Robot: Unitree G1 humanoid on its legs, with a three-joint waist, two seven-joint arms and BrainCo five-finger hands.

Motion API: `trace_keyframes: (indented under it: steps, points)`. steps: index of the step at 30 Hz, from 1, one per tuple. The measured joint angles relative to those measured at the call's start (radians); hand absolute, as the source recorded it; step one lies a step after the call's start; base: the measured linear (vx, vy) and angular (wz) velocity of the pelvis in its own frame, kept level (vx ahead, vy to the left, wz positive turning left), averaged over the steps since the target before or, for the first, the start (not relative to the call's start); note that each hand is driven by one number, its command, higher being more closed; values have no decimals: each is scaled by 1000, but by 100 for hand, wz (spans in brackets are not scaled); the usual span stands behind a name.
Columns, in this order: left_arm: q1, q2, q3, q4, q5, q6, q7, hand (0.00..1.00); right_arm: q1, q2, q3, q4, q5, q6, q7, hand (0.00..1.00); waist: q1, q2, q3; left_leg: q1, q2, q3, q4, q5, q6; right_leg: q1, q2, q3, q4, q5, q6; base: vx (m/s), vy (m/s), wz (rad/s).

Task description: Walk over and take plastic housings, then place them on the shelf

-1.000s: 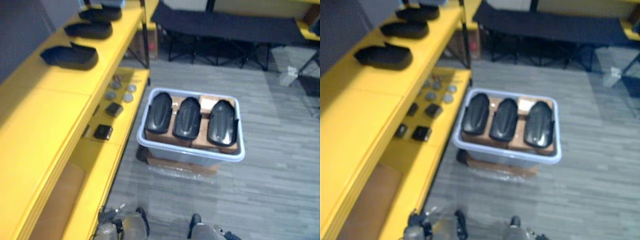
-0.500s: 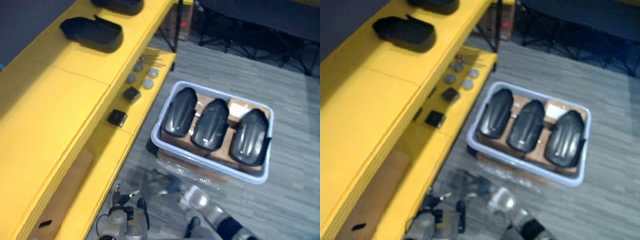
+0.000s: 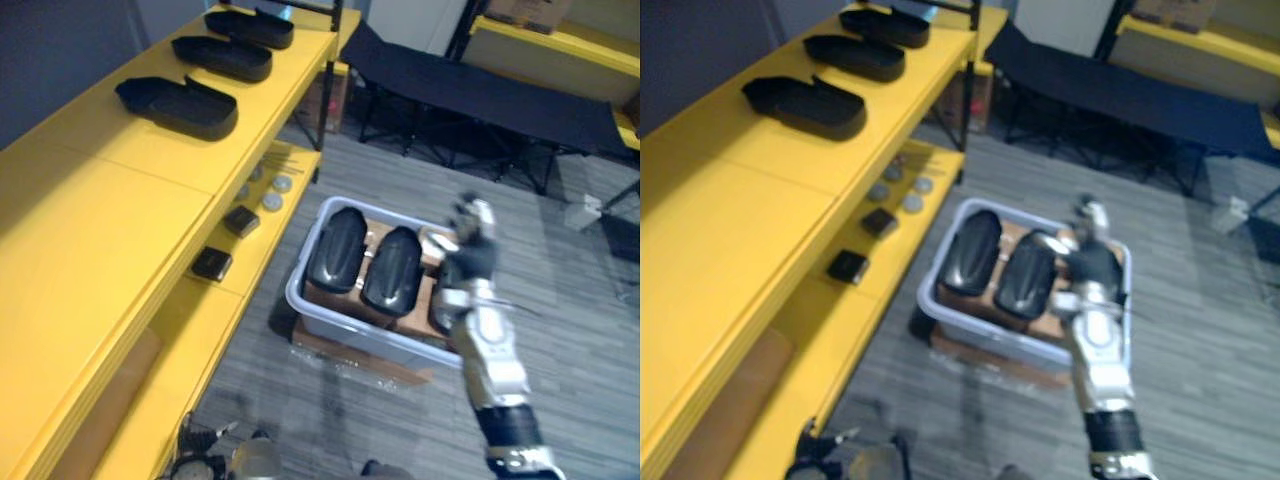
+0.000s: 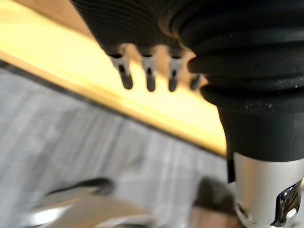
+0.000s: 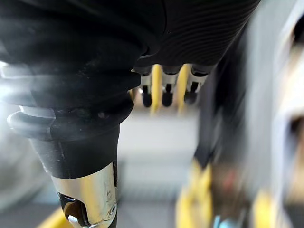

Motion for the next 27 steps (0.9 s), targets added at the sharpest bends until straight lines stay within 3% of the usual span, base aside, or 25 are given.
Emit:
trace_keyframes:
  steps: [2,5,7,8,12,15,17,22,25,27]
  points:
    - [-8,6,1,-55,0,-16,1,0,-7,-36,-61,112,30,-2,-38,0,-1,-2,10,-108,15,-17,106,-31,-5,-47,3,-3,9,-67,31,-248,-21,13]
    - [-51,11,0,-120,-10,-26,5,0,-34,-57,-96,239,77,-6,-111,0,9,14,72,-202,71,-57,173,-20,-11,-113,57,-11,44,-69,10,-264,-59,10]
    - [-65,30,0,-142,-13,-28,11,0,-54,-57,-99,263,107,-29,-151,0,20,-9,109,-232,83,-69,162,-5,-15,-142,73,-12,41,-68,7,-179,-49,4]
    - [-84,51,8,-197,-21,-28,50,0,-221,-142,-155,353,203,-80,-215,0,61,-59,205,-268,77,-51,110,40,-8,-208,92,48,24,-28,-40,0,0,0]
    - [-84,52,7,-197,-21,-28,50,0,-220,-142,-155,354,203,-80,-215,0,63,-59,205,-267,76,-51,108,40,-8,-208,91,47,25,-28,-40,0,0,0]
    - [-79,47,4,-197,-21,-28,50,0,-184,-115,-158,317,202,-81,-207,0,63,-58,205,-234,58,-43,78,44,-8,-207,61,45,63,-45,-29,5,13,3]
    - [-62,36,-3,-215,-26,-29,49,0,-136,-73,-161,270,193,-81,-176,0,59,-51,202,-191,27,-47,44,52,-1,-203,17,33,132,-90,-16,24,50,18]
    - [-45,12,-11,-218,-65,-41,30,0,-118,-61,-160,266,150,-79,-132,0,47,-13,188,-180,-19,-47,9,68,14,-218,-33,23,167,-109,-11,17,55,14]
    - [-7,-10,-24,-213,-122,-56,11,0,-187,-87,-162,329,79,-64,-137,0,33,27,177,-176,-38,-25,9,72,21,-230,-54,29,171,-97,8,21,51,-9]
    - [-4,-11,-48,-205,-130,-62,0,0,-222,-138,-171,401,62,-61,-189,0,33,53,178,-176,-47,-25,9,72,22,-229,-63,30,172,-94,13,2,40,-1]
